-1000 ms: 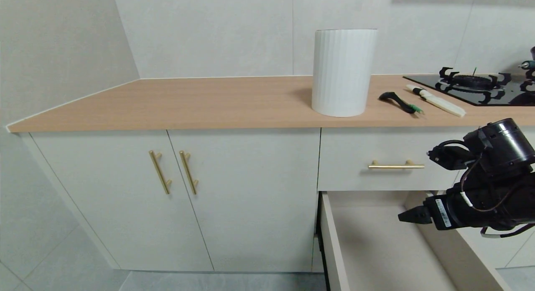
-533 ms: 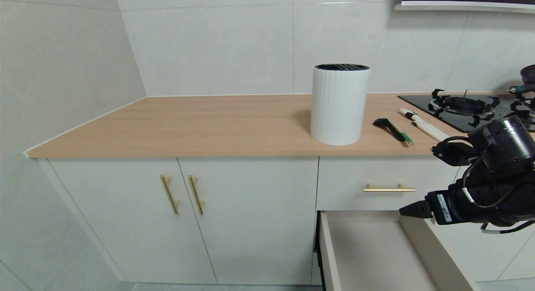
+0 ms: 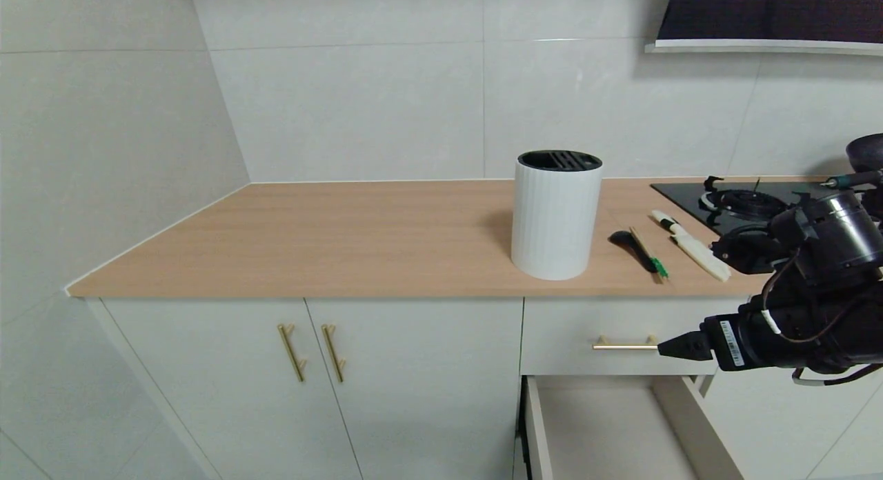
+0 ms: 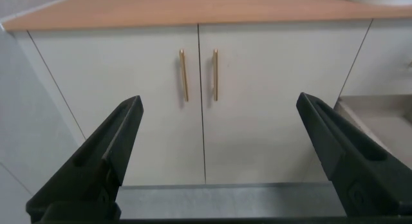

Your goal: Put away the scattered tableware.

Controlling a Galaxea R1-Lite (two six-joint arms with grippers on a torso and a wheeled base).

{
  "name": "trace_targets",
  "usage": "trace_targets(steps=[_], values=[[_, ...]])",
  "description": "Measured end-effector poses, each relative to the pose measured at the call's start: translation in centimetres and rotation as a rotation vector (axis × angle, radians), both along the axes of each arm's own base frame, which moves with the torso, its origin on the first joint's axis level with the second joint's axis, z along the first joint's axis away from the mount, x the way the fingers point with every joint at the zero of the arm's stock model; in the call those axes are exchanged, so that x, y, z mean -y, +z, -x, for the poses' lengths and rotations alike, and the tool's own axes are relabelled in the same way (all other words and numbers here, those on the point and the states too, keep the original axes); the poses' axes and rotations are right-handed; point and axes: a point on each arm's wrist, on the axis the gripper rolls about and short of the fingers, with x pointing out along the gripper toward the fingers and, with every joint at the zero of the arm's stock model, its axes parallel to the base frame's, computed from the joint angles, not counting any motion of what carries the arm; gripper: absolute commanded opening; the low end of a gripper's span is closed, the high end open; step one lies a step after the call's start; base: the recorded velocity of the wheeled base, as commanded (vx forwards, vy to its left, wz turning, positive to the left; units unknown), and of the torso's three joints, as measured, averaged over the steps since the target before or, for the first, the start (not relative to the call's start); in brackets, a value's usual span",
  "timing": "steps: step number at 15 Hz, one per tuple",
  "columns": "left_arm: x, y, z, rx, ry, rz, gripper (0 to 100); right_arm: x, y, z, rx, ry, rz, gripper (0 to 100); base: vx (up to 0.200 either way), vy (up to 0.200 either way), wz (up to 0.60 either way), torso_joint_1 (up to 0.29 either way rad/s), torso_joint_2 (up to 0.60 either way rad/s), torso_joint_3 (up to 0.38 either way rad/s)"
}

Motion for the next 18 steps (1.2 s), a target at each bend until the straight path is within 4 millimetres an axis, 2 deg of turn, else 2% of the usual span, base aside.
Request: trace_targets(steps=[3, 5, 8, 10, 12, 14, 18], values=[[0.0, 0.0, 0.0, 0.0, 0.0, 0.0, 100, -0.1, 0.3, -0.5, 0.052, -0.004, -0.01, 100, 0.0, 0.0, 0.0, 0.046, -0.12, -0.074], [0.0, 0.0, 0.0, 0.0, 0.0, 0.0, 100, -0.1, 1.1, -1.6, 0.132, -0.025, -0.018, 100, 0.0, 0.0, 0.0, 0.0, 0.0, 0.0], [0.0, 0.0, 0.0, 0.0, 0.0, -0.001, 100, -0.2, 2.7, -4.9, 0.192, -0.093, 0.01, 100, 0.0, 0.0, 0.0, 0.0, 0.0, 0.0], [0.0, 0.0, 0.0, 0.0, 0.0, 0.0, 100, -0.1, 2.9, -7.6, 0.202, -0.138, 0.028, 100, 0.0, 0.0, 0.0, 0.0, 0.0, 0.0], [0.0, 0.0, 0.0, 0.0, 0.0, 0.0, 100, 0.3, 1.8, -10.1, 0.187, -0.175, 0.044, 100, 0.0, 0.0, 0.0, 0.0, 0.0, 0.0], [0.0, 0.0, 0.0, 0.0, 0.0, 0.0, 100, 1.0, -0.4, -12.7, 0.172, -0.212, 0.056, 100, 0.0, 0.0, 0.0, 0.0, 0.0, 0.0], [0.0, 0.0, 0.0, 0.0, 0.0, 0.0, 100, 2.0, -3.4, -15.6, 0.174, -0.248, 0.066, 100, 0.0, 0.0, 0.0, 0.0, 0.0, 0.0]])
